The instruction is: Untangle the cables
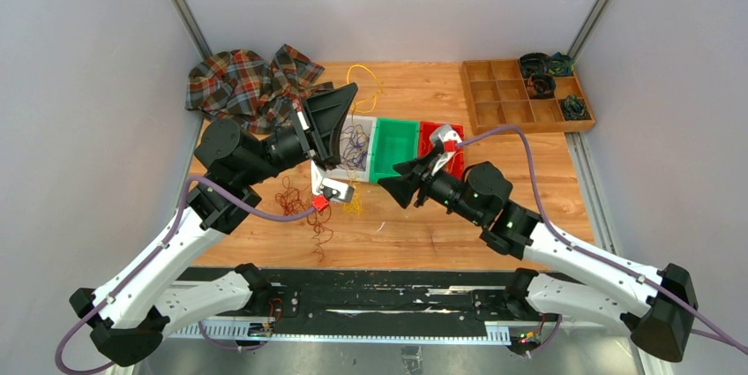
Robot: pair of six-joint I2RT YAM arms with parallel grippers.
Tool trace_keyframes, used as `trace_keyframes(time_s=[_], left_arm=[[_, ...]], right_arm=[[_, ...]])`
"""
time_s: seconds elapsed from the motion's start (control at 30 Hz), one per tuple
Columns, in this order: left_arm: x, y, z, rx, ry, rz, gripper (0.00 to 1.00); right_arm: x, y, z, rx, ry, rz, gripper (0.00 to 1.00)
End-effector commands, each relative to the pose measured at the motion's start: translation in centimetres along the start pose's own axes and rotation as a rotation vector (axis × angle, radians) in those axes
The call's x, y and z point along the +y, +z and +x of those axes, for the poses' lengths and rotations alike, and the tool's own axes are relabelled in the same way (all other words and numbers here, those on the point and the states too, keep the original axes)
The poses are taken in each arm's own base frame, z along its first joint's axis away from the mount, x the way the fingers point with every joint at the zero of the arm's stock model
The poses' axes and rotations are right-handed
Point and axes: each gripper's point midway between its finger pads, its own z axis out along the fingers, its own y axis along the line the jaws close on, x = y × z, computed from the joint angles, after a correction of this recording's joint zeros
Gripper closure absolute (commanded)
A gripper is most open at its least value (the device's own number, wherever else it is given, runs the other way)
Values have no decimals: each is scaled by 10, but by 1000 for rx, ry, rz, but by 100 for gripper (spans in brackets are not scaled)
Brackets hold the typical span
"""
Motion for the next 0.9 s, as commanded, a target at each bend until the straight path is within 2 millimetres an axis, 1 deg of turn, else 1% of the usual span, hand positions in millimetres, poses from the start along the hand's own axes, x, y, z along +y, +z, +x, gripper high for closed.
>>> trace_keyframes(time_s=[0.0,0.1,0.2,0.27,0.33,0.4,0.5,0.63,0.73,0.87], left_arm=[[17,0,-4,-17,34,-46,99],[18,0,-3,-16,33,-48,99],[21,1,-3,-18,29,-53,99],[22,1,-4,-22,29,-54,99],[23,2,-4,-24,28,-56,99],[28,2,-3,-24,24,-65,99],[36,1,-3,-22,14,-80,99],[45,1,-2,-23,5,-98,99],[53,2,0,-19,6,-111,99],[65,4,3,-15,14,-130,99]], right_arm=[[46,14,-57,-122,-120,-180,46],[59,27,-66,-135,-149,-210,46],[64,42,-68,-126,-182,-216,46],[62,52,-66,-121,-190,-206,46],[56,62,-65,-134,-192,-174,46],[45,72,-63,-145,-195,-117,47],[32,82,-51,-124,-188,-63,49],[33,91,-27,-67,-138,-87,56],[36,97,-1,6,-79,-117,62],[26,100,39,71,-7,-95,66]])
